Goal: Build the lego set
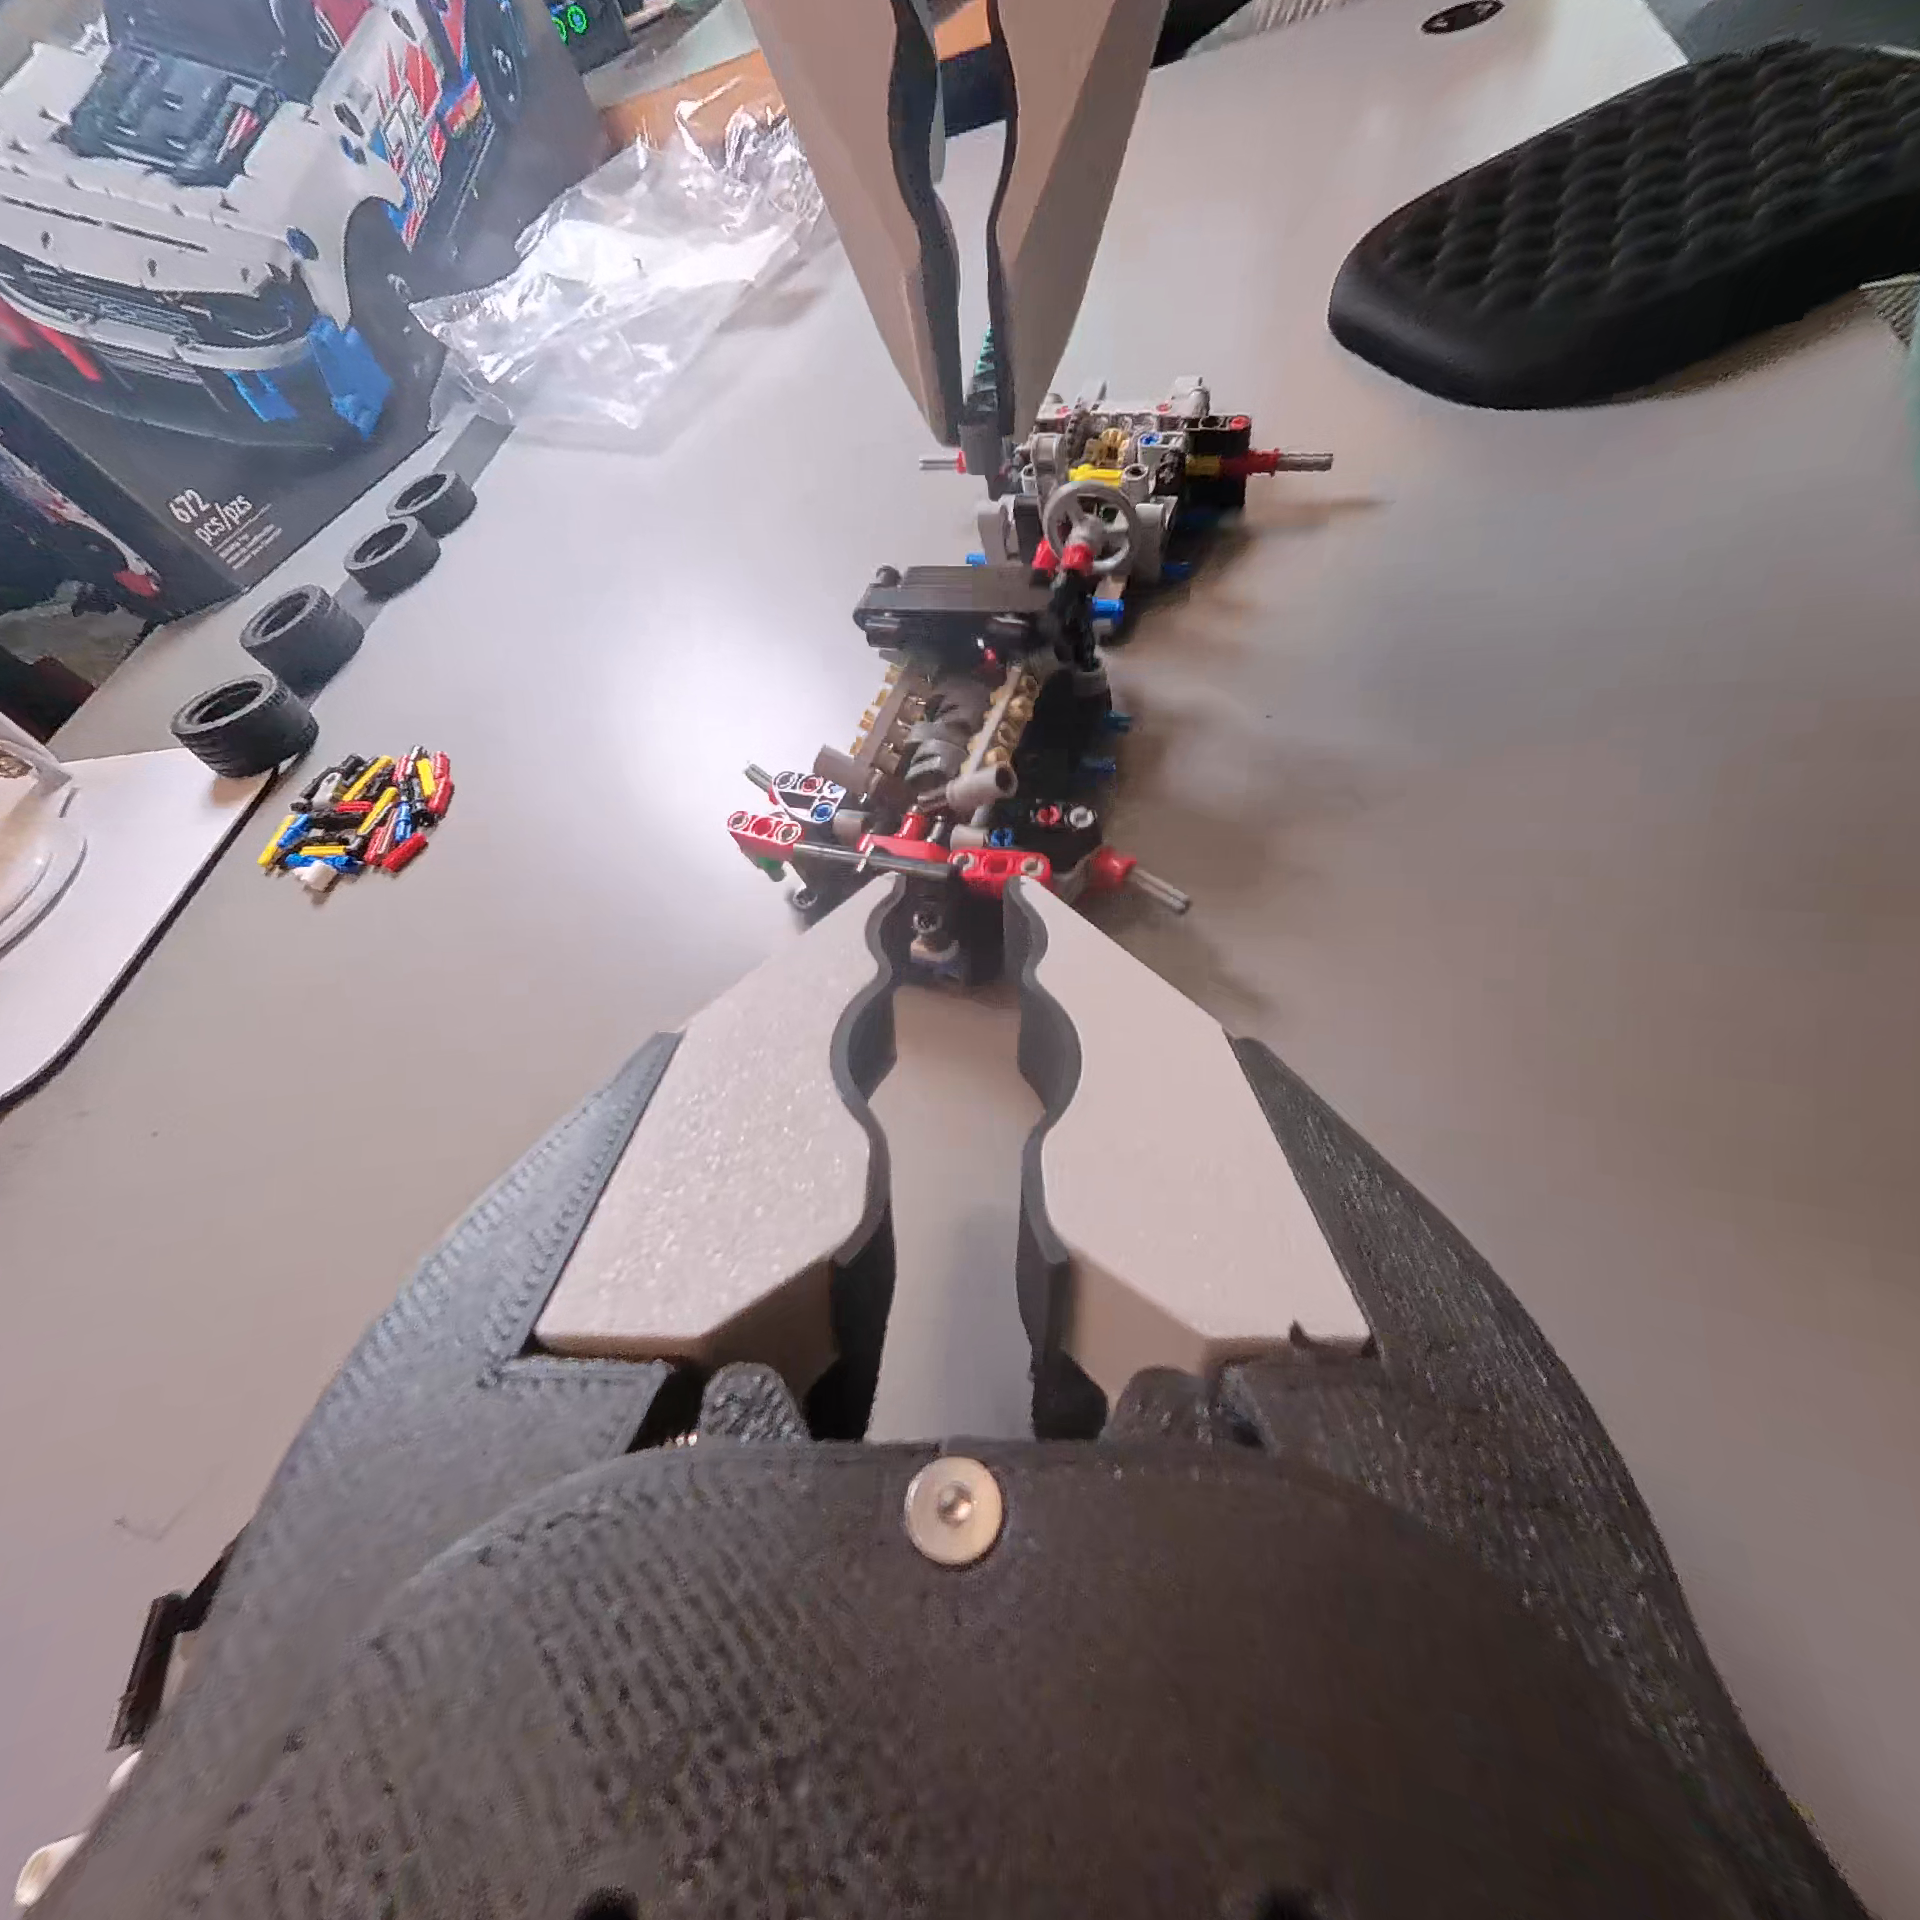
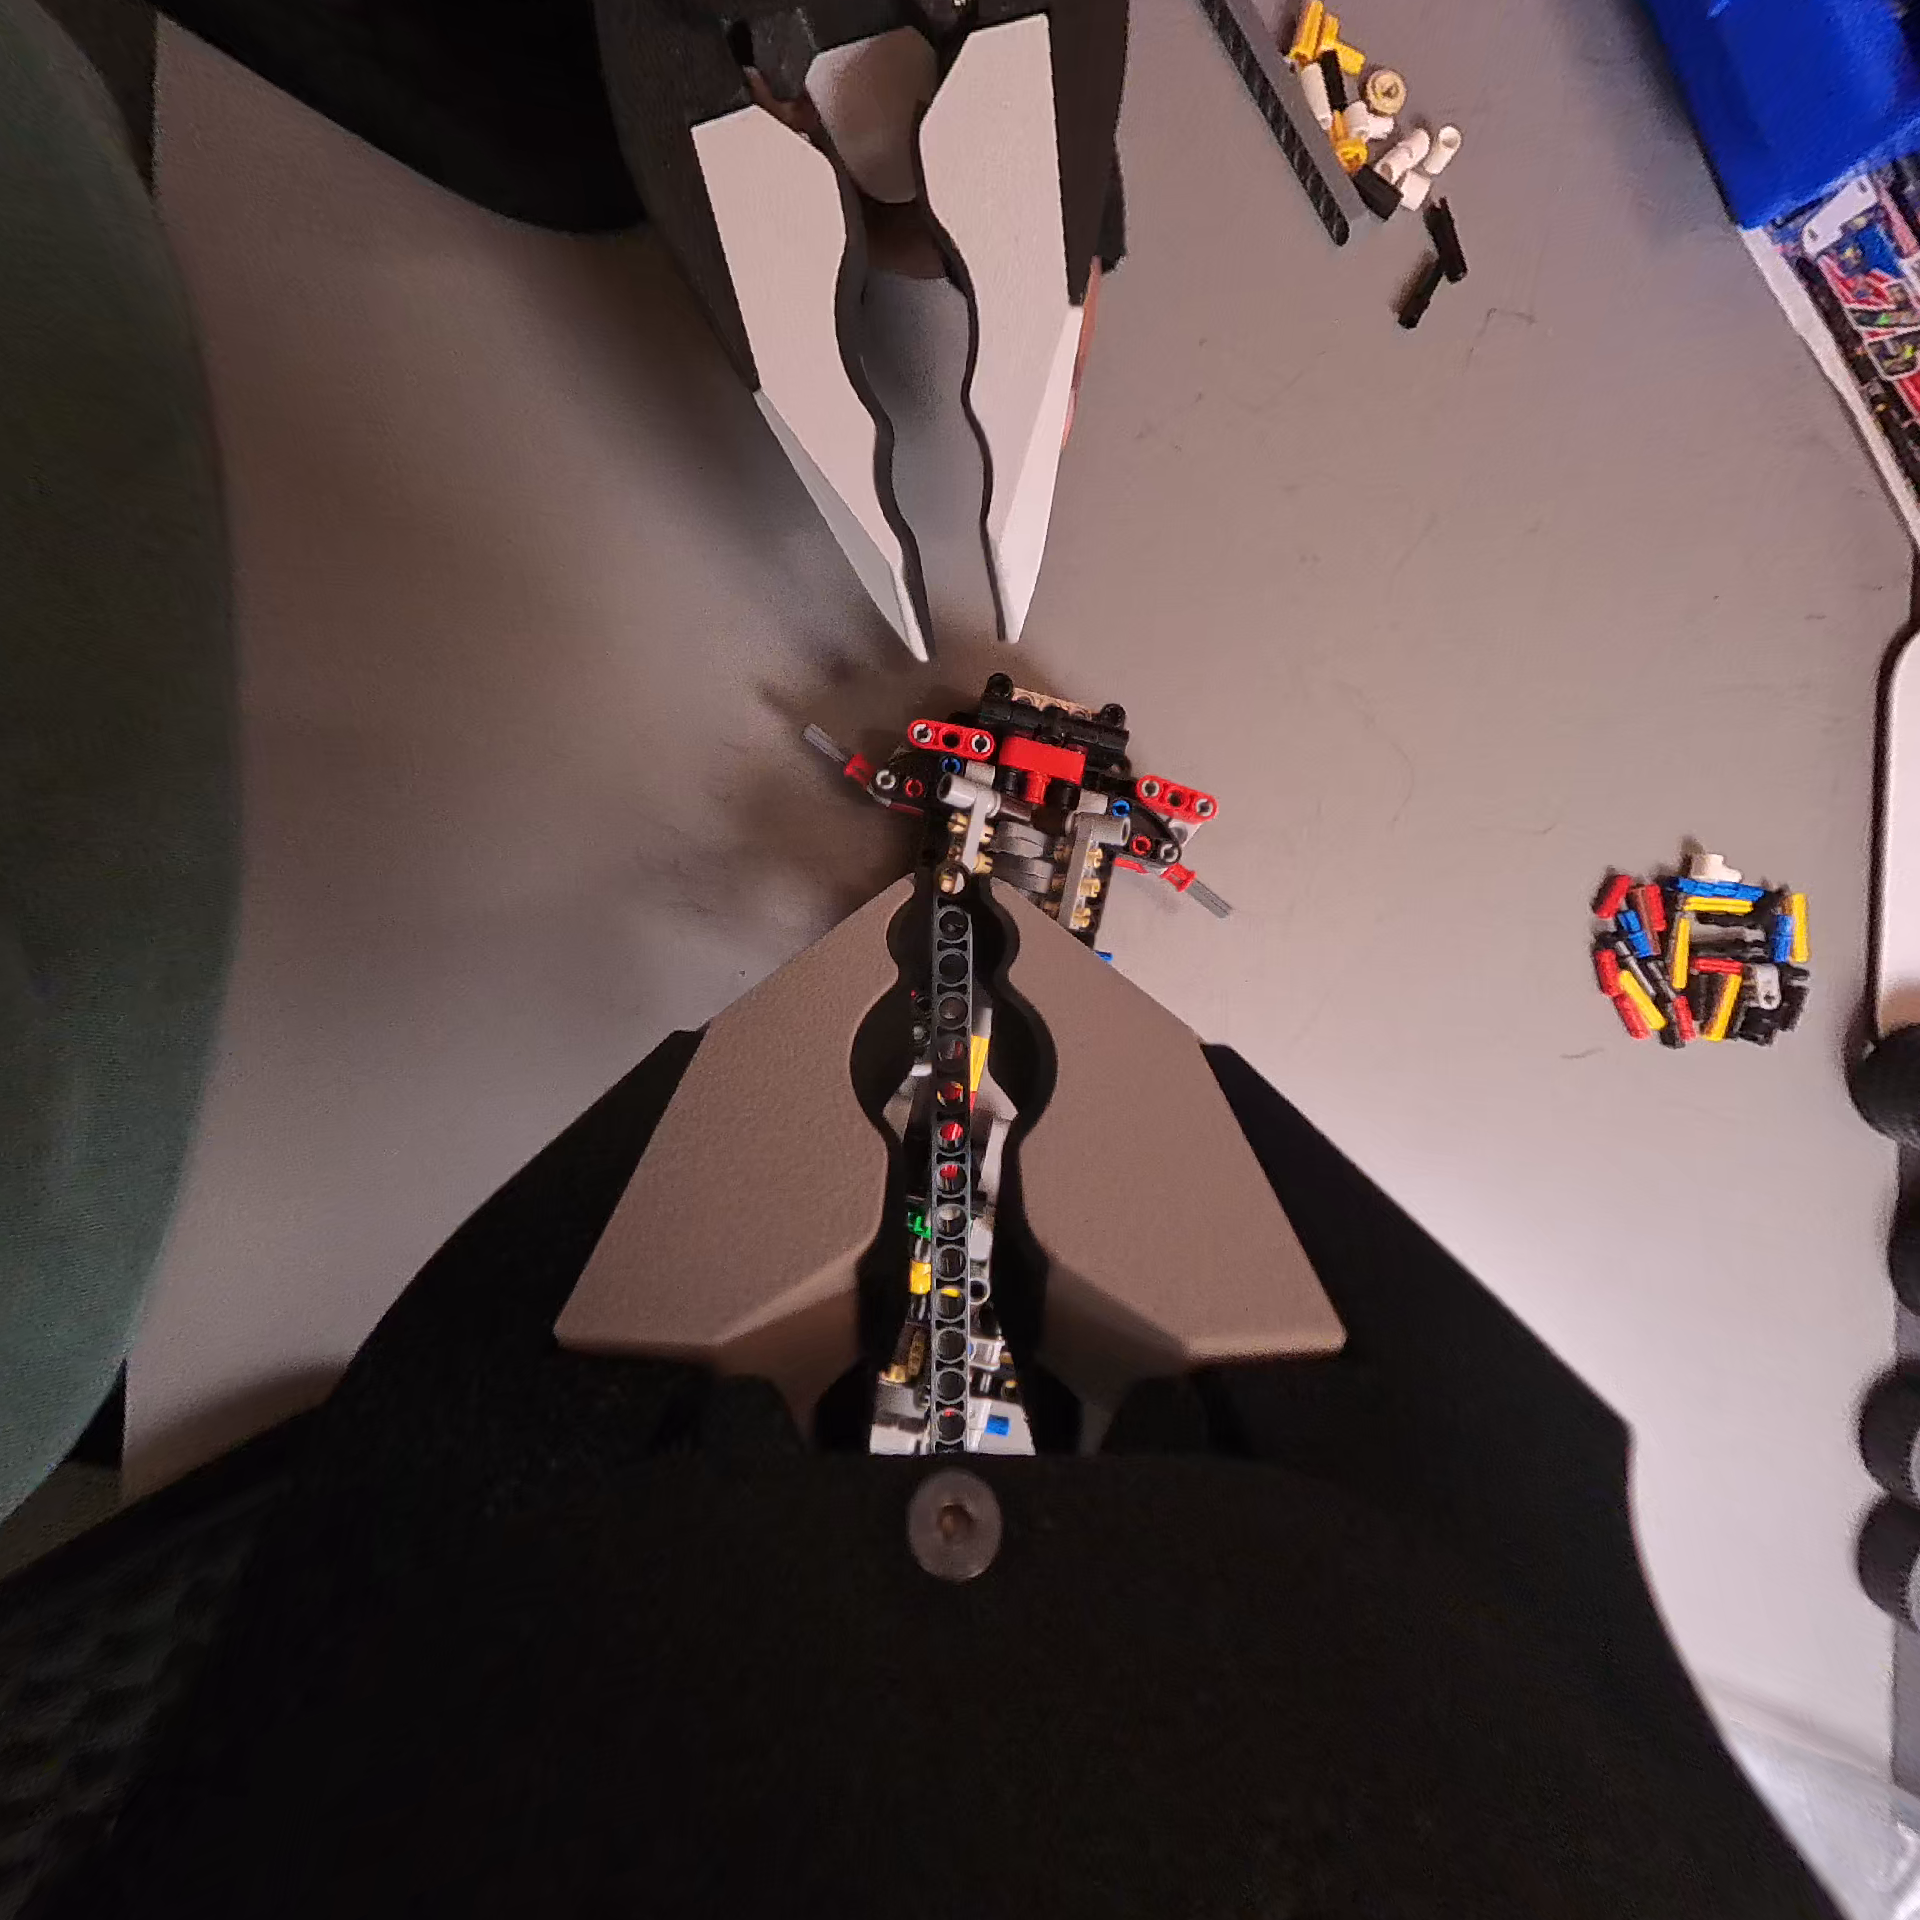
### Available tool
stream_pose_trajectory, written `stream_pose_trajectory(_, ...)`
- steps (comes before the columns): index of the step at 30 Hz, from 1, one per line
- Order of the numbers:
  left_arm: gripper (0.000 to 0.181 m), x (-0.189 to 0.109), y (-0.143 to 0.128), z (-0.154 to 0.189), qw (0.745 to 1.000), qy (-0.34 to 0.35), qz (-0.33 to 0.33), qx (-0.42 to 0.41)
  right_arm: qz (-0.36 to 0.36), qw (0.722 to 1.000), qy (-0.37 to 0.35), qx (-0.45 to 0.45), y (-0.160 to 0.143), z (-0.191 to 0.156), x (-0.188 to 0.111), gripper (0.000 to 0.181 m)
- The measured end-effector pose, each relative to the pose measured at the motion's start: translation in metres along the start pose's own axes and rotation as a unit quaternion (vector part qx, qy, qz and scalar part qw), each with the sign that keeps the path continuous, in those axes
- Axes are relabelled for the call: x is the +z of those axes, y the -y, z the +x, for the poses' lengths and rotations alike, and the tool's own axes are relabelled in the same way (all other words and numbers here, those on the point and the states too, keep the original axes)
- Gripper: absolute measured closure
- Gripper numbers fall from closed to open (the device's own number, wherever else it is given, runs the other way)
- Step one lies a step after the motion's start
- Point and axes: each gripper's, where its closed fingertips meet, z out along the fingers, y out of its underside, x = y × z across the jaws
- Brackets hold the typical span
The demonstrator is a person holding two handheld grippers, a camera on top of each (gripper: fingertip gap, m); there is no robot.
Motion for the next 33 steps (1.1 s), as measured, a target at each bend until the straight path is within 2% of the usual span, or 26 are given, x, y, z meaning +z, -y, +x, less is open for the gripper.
stream_pose_trajectory(1, 0.164, 0.0, -0.001, 0.0, 1.0, -0.001, -0.001, -0.002, 0.005, 1.0, -0.001, 0.006, -0.002, 0.002, -0.001, 0.178)
stream_pose_trajectory(10, 0.152, 0.001, -0.005, -0.004, 1.0, 0.002, -0.006, -0.021, 0.088, 0.992, -0.047, 0.08, -0.013, 0.013, -0.028, 0.178)
stream_pose_trajectory(14, 0.148, 0.004, -0.001, -0.005, 1.0, -0.001, -0.002, -0.018, 0.157, 0.975, -0.057, 0.145, -0.018, -0.005, -0.042, 0.177)
stream_pose_trajectory(17, 0.135, 0.013, 0.007, -0.006, 0.999, -0.027, -0.011, -0.016, 0.196, 0.961, -0.06, 0.186, -0.024, -0.033, -0.035, 0.177)
stream_pose_trajectory(22, 0.11, 0.05, 0.014, -0.003, 0.993, -0.095, -0.072, 0.006, 0.221, 0.942, -0.123, 0.221, -0.038, -0.057, -0.012, 0.177)
stream_pose_trajectory(24, 0.102, 0.067, 0.017, 0.003, 0.986, -0.133, -0.096, 0.006, 0.215, 0.943, -0.162, 0.196, -0.041, -0.058, -0.007, 0.177)
stream_pose_trajectory(26, 0.111, 0.08, 0.015, 0.006, 0.979, -0.155, -0.13, 0.016, 0.195, 0.949, -0.195, 0.151, -0.042, -0.06, -0.002, 0.177)
stream_pose_trajectory(28, 0.119, 0.089, 0.012, 0.004, 0.976, -0.15, -0.152, 0.035, 0.164, 0.957, -0.216, 0.102, -0.041, -0.062, 0.007, 0.177)
stream_pose_trajectory(30, 0.128, 0.092, 0.017, 0.0, 0.98, -0.131, -0.146, 0.036, 0.118, 0.963, -0.237, 0.046, -0.041, -0.062, 0.017, 0.177)
stream_pose_trajectory(33, 0.129, 0.092, 0.016, -0.001, 0.982, -0.107, -0.15, 0.037, 0.02, 0.956, -0.289, -0.042, -0.048, -0.051, 0.036, 0.177)
